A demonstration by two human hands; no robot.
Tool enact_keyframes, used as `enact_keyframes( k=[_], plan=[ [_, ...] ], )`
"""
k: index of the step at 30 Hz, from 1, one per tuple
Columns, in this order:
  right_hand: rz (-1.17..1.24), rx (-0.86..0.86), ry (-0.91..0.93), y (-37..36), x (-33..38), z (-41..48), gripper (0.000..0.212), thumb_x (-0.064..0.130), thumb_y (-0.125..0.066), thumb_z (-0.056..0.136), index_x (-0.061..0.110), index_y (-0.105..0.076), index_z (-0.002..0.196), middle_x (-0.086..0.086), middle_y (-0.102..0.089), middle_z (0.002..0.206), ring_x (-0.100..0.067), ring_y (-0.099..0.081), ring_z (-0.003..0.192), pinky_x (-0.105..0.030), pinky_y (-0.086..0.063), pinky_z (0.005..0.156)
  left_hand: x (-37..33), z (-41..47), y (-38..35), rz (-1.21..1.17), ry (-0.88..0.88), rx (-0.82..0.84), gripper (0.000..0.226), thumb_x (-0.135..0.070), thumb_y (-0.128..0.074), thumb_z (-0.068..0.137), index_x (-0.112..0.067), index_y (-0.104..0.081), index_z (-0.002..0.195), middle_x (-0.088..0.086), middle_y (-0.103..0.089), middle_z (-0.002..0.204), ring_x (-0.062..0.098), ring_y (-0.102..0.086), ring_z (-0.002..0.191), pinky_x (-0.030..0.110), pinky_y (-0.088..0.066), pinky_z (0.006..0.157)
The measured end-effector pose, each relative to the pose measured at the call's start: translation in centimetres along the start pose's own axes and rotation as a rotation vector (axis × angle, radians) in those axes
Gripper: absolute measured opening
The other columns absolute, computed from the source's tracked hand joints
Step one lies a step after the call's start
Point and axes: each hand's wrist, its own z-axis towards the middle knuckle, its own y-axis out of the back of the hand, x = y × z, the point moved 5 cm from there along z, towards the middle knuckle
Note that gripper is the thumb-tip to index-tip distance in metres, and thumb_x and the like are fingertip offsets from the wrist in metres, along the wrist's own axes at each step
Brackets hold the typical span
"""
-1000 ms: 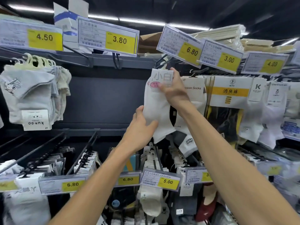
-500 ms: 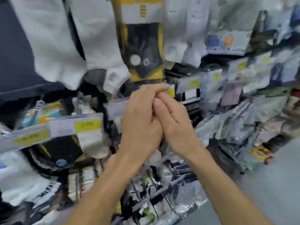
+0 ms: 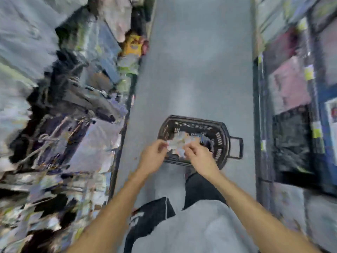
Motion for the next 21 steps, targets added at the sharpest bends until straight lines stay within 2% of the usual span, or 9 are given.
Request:
enact_keyframes(
  k=[3,5,6,9,11,14,16,18,21],
  plan=[
    [-0.099,0.011,-0.177,2.7,-9.5,3.5,0.018,0.026,-0.052,0.098,0.02,-0.067,0.106,-0.008,-0.073,0.104,-0.03,-0.064,0.101,-0.038,-0.048,0.084,2.9,4.7,-8.3,0.02,0.179,0.207,0.017,-0.007,-0.058,0.096,-0.006,-0.069,0.109,0.016,-0.071,0.106,0.029,-0.066,0.101,0.023,-0.048,0.079],
    [-0.148,0.052,-0.255,2.7,-14.7,6.2,0.019,0.024,-0.051,0.097,0.019,-0.067,0.107,-0.01,-0.072,0.107,-0.031,-0.064,0.103,-0.039,-0.049,0.085,5.3,6.9,-12.3,0.041,0.257,0.29,0.013,-0.009,-0.057,0.096,-0.014,-0.067,0.103,0.007,-0.068,0.097,0.023,-0.063,0.091,0.01,-0.045,0.063],
    [-0.16,0.078,-0.286,2.2,-16.8,7.7,0.019,0.023,-0.051,0.097,0.018,-0.066,0.107,-0.011,-0.072,0.107,-0.031,-0.064,0.103,-0.04,-0.05,0.086,6.3,8.1,-14.0,0.051,0.287,0.308,0.013,-0.01,-0.056,0.096,-0.016,-0.066,0.102,0.002,-0.066,0.096,0.02,-0.061,0.09,0.009,-0.044,0.06],
    [-0.157,0.125,-0.376,-0.3,-22.7,12.7,0.017,0.022,-0.053,0.096,0.018,-0.066,0.106,-0.01,-0.072,0.108,-0.031,-0.065,0.104,-0.039,-0.05,0.086,9.2,12.4,-18.2,0.057,0.338,0.306,0.019,-0.012,-0.056,0.092,-0.012,-0.067,0.107,0.001,-0.07,0.102,0.021,-0.064,0.098,0.025,-0.049,0.086],
    [-0.12,0.103,-0.446,-2.4,-26.2,16.4,0.019,0.021,-0.054,0.095,0.018,-0.066,0.109,-0.008,-0.071,0.113,-0.03,-0.064,0.107,-0.038,-0.049,0.09,11.2,15.7,-20.7,0.091,0.334,0.331,0.02,-0.014,-0.056,0.092,-0.014,-0.066,0.11,0.001,-0.071,0.106,0.02,-0.063,0.099,0.026,-0.047,0.084],
    [-0.017,-0.024,-0.583,-5.7,-31.3,22.5,0.035,0.022,-0.059,0.092,0.014,-0.058,0.127,-0.009,-0.066,0.124,-0.029,-0.06,0.115,-0.035,-0.045,0.093,14.8,21.4,-24.5,0.172,0.304,0.369,0.021,-0.019,-0.052,0.095,-0.02,-0.064,0.113,-0.006,-0.066,0.108,0.013,-0.058,0.095,0.022,-0.039,0.08],
    [0.058,-0.137,-0.673,-7.0,-33.6,25.7,0.052,0.024,-0.063,0.09,0.01,-0.048,0.138,-0.011,-0.058,0.134,-0.031,-0.056,0.121,-0.038,-0.046,0.096,16.2,24.6,-26.1,0.176,0.297,0.385,0.022,-0.022,-0.051,0.096,-0.023,-0.063,0.114,-0.007,-0.065,0.111,0.014,-0.06,0.099,0.027,-0.044,0.084],
    [0.096,-0.267,-0.778,-9.2,-38.3,30.0,0.058,0.026,-0.065,0.089,0.006,-0.043,0.139,-0.013,-0.051,0.138,-0.034,-0.053,0.122,-0.044,-0.048,0.097,18.8,29.3,-30.0,0.186,0.275,0.409,0.022,-0.022,-0.05,0.096,-0.025,-0.062,0.114,-0.005,-0.066,0.111,0.018,-0.061,0.099,0.032,-0.048,0.088],
    [0.136,-0.356,-0.909,-11.1,-43.0,33.7,0.065,0.031,-0.069,0.087,0.002,-0.039,0.136,-0.017,-0.045,0.14,-0.035,-0.046,0.128,-0.043,-0.045,0.099,19.6,34.7,-34.3,0.188,0.187,0.433,0.023,-0.022,-0.047,0.097,-0.026,-0.059,0.116,-0.004,-0.065,0.11,0.021,-0.062,0.098,0.038,-0.051,0.09]
  ],
)
